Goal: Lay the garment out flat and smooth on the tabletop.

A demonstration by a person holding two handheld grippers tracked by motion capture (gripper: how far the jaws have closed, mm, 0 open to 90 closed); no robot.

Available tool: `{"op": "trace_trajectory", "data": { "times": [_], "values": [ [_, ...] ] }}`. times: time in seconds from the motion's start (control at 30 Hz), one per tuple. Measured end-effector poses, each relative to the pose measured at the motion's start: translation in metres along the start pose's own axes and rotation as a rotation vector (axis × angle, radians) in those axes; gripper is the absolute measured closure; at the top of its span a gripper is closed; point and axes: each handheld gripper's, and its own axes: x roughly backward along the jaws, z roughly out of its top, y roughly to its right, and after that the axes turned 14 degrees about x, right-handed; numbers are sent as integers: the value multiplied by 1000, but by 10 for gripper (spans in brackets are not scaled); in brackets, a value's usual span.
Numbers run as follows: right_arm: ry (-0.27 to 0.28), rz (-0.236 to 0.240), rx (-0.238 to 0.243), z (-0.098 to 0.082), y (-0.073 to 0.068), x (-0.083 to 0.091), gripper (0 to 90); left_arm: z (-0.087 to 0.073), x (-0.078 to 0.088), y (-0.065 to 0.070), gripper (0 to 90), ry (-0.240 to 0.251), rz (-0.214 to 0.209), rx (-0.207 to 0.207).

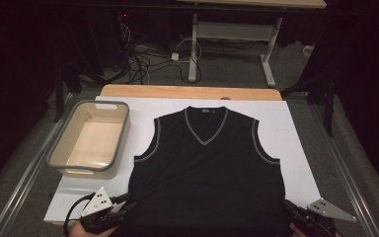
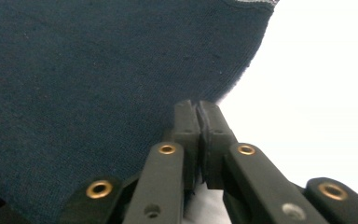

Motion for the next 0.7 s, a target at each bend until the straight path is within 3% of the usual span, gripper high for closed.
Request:
{"op": "trace_trajectory", "data": {
  "times": [0.07, 0.1, 0.17, 0.27, 0.53, 0.7],
  "values": [
    [-10, -44, 17, -1, 3, 6, 898, 1, -2, 0, 512, 5, -7, -3],
    [5, -59, 1, -3, 7, 11, 898, 2, -3, 0, 511, 14, -8, -14],
    [24, -67, -33, -10, 15, 19, 898, 4, -4, 2, 495, 34, -15, -38],
    [7, -48, -25, -14, 14, 16, 888, 7, -10, 3, 434, 34, -24, -42],
    [91, 1, -37, -7, 9, 18, 597, 8, -15, 0, 276, 30, 1, -33],
    [95, 16, -37, -6, 6, 12, 408, 8, -15, 2, 220, 29, 6, -41]
  ]
}}
